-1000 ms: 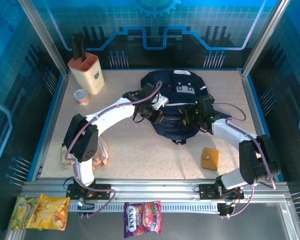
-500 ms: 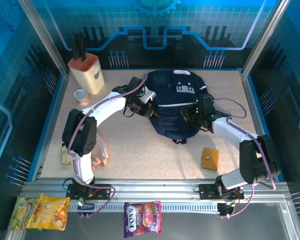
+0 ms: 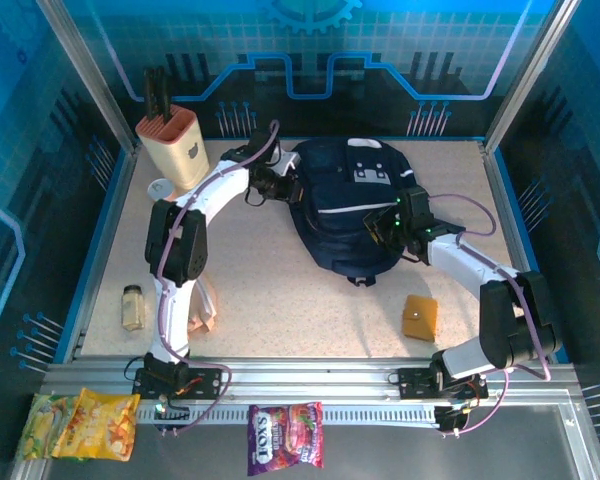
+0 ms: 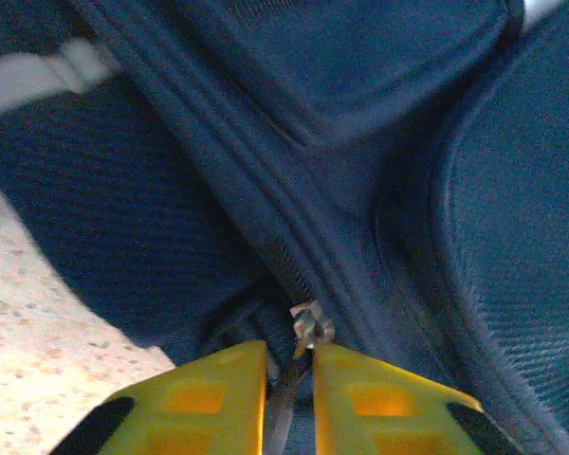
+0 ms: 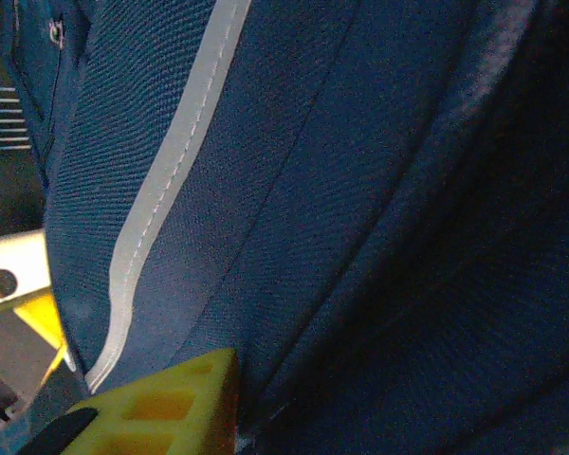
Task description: Pack the student bag
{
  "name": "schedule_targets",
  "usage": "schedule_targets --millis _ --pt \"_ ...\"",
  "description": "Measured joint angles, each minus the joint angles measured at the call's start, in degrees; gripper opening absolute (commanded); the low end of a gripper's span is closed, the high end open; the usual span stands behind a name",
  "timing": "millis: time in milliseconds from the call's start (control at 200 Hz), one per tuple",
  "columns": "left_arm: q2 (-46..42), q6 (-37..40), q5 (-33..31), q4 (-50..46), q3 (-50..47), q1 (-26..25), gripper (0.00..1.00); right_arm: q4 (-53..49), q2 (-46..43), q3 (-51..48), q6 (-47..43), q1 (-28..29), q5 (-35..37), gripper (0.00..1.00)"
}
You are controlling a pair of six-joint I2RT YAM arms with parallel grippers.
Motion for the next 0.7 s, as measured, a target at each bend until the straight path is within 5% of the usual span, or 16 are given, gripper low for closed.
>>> schedule_targets --millis 220,485,700 --pt "-9.27 -8.7 -6.88 4.5 -13.29 1.2 0.5 -1.4 -2.12 -1.09 -3.04 0.0 -1.14 0.74" --pt "-35.21 -20.44 -19.23 2.1 -34.01 4.02 0.65 -6.47 -11.8 -1.77 -10.08 0.39 1.49 0.87" --pt "-42.69 -27.56 -29.77 -2.12 -47.36 10.12 0.69 -10.91 -13.2 -0.63 -17.44 2.64 7.96 0.94"
